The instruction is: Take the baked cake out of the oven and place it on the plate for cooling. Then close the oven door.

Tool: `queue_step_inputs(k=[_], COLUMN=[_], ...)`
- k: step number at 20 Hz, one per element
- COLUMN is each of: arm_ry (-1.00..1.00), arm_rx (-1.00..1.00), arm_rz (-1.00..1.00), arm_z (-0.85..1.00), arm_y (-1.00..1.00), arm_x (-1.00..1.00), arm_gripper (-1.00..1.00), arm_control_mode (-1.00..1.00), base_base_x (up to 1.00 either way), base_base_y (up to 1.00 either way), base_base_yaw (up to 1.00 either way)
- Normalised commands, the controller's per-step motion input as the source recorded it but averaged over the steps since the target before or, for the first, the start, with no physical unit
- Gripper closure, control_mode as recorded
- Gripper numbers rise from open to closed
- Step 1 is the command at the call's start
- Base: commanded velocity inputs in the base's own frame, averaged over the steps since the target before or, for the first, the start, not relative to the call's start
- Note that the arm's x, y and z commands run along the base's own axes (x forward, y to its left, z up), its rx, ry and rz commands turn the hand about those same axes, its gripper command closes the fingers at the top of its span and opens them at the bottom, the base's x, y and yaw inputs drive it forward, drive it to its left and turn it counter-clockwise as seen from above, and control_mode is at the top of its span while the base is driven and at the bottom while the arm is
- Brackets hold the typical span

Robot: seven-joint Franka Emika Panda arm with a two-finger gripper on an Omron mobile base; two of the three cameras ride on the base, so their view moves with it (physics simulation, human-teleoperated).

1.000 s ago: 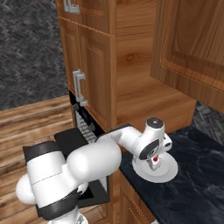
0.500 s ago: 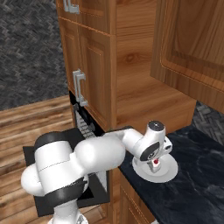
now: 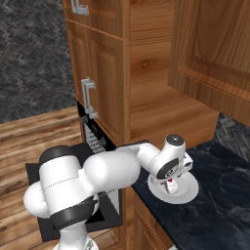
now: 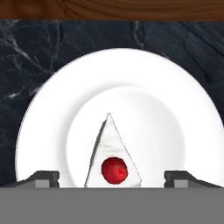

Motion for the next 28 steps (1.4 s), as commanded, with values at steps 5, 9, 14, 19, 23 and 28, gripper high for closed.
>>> queue_step_inputs(k=[5,9,14,19,23,28], arm_ry=[-0.02,-0.16,-0.16,-0.03,0.00,0.06], arm_rx=[0.00,0.00,0.00,0.00,0.00,0.00], arm_rz=[0.00,0.00,0.00,0.00,0.00,0.00], arm_z=[0.21,0.95,1.00,1.00,0.97,0.73], arm_y=[0.00,0.11,0.40,0.74,0.98,0.96], arm_x=[-0.06,-0.57,-0.69,-0.48,-0.33,-0.29], arm_gripper=[-1.00,-1.00,-1.00,-1.00,-1.00,-1.00], arm_control_mode=[-1.00,-1.00,-1.00,-1.00,-1.00,-1.00], base_base_x=[0.00,0.00,0.00,0.00,0.00,0.00], base_base_y=[0.00,0.00,0.00,0.00,0.00,0.00], base_base_yaw=[0.00,0.00,0.00,0.00,0.00,0.00])
